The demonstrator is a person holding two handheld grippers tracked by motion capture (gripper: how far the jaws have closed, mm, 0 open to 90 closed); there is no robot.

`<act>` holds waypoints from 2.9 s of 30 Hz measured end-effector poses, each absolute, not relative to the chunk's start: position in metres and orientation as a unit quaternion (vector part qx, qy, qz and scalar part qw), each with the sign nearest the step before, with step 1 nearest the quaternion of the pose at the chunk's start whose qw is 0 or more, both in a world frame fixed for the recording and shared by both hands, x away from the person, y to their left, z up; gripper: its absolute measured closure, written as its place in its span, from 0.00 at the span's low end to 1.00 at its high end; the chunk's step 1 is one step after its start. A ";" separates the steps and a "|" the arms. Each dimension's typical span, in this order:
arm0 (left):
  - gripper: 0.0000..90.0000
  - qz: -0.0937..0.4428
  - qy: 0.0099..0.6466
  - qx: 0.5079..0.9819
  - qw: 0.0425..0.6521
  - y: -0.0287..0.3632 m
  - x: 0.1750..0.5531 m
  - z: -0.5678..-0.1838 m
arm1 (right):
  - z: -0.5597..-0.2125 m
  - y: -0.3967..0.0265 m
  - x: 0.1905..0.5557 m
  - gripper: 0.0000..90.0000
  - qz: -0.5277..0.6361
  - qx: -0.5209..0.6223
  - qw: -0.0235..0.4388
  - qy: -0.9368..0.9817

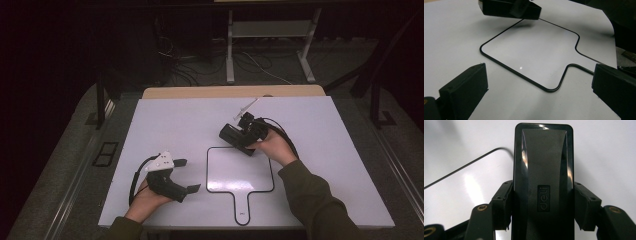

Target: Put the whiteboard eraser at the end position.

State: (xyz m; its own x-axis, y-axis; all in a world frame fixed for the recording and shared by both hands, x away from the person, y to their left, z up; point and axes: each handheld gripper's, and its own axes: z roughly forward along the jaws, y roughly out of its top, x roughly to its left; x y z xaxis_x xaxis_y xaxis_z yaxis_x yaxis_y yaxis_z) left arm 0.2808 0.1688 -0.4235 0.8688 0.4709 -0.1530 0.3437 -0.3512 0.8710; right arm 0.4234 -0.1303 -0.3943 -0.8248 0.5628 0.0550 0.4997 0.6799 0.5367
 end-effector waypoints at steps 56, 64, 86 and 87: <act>0.00 0.073 0.244 0.829 0.498 0.171 0.282 -0.424 | -0.416 -0.134 0.502 0.23 0.285 0.360 0.074 0.885; 0.00 0.072 0.251 0.826 0.500 0.174 0.285 -0.426 | -0.407 -0.150 0.491 0.19 0.317 0.368 0.093 0.869; 0.00 0.074 0.257 0.829 0.491 0.175 0.286 -0.429 | -0.400 -0.191 0.432 0.19 0.392 0.363 0.109 0.839; 0.00 0.074 0.257 0.829 0.491 0.175 0.286 -0.430 | -0.401 -0.193 0.429 0.19 0.395 0.359 0.113 0.838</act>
State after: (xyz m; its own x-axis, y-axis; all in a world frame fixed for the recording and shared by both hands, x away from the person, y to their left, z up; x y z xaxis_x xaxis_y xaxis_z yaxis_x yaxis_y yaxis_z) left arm 0.2858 0.1754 -0.4296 0.8571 0.4985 -0.1299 0.3533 -0.3853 0.8525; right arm 0.4286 -0.1931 -0.4006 -0.7166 0.6909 0.0955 0.5128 0.4292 0.7436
